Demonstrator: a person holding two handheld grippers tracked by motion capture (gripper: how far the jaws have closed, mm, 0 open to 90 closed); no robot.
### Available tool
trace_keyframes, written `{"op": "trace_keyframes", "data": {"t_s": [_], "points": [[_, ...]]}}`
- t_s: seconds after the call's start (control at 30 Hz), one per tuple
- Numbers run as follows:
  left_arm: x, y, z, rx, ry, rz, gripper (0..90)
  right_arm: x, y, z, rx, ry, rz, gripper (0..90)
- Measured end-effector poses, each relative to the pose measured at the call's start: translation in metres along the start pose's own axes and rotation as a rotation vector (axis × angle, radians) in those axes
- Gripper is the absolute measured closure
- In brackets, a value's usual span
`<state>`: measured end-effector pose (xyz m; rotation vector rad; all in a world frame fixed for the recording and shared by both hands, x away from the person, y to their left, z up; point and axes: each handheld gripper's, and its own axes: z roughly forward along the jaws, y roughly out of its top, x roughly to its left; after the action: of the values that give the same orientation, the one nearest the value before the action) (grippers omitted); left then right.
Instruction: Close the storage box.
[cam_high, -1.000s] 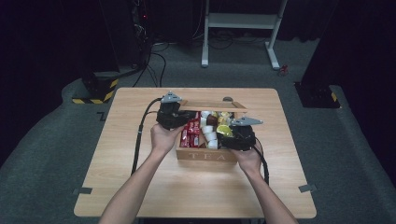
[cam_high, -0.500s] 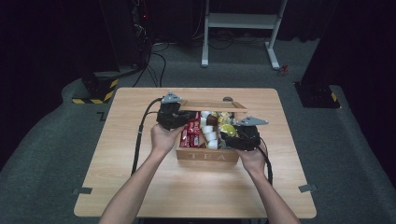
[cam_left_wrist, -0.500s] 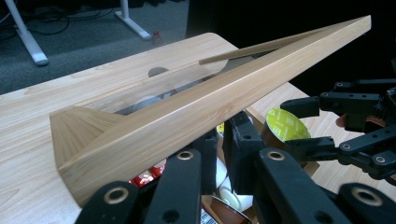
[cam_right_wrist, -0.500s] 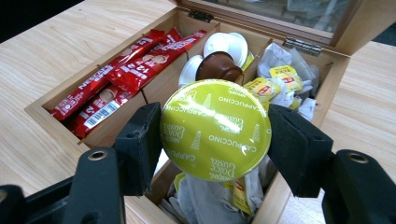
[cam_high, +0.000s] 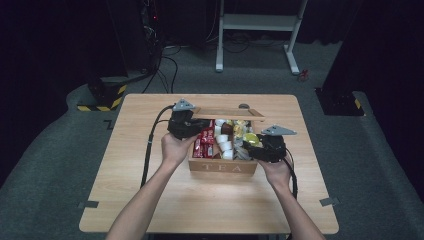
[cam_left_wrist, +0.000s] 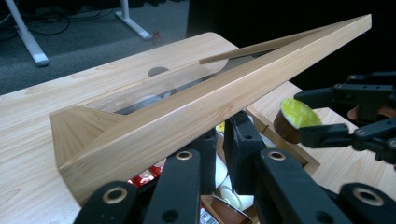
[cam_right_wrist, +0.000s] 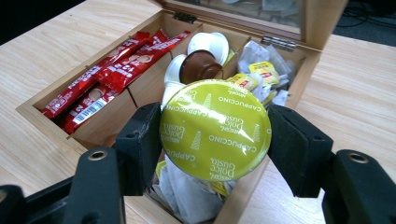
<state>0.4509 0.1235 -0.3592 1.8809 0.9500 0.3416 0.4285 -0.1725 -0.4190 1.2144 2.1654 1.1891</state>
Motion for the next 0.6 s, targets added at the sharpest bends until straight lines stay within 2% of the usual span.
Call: {"op": "trace_keyframes", "data": {"t_s": [0.27,0.37,0.6], "points": [[-0.001,-0.001,-0.001,-0.001,0.001,0.0,83.0,-0.01,-0.004,-0.009,-0.01,-0.01,0.017,37.6],[0.0,0.0,-0.001,-0.001,-0.001,-0.003,83.0,-0.016,-0.008,-0.012,-0.012,-0.019,0.047,37.6],[-0.001,-0.001,-0.002,0.001,0.0,0.005,83.1,-0.03,-0.016,-0.021,-0.017,-0.041,0.081,37.7]]}}
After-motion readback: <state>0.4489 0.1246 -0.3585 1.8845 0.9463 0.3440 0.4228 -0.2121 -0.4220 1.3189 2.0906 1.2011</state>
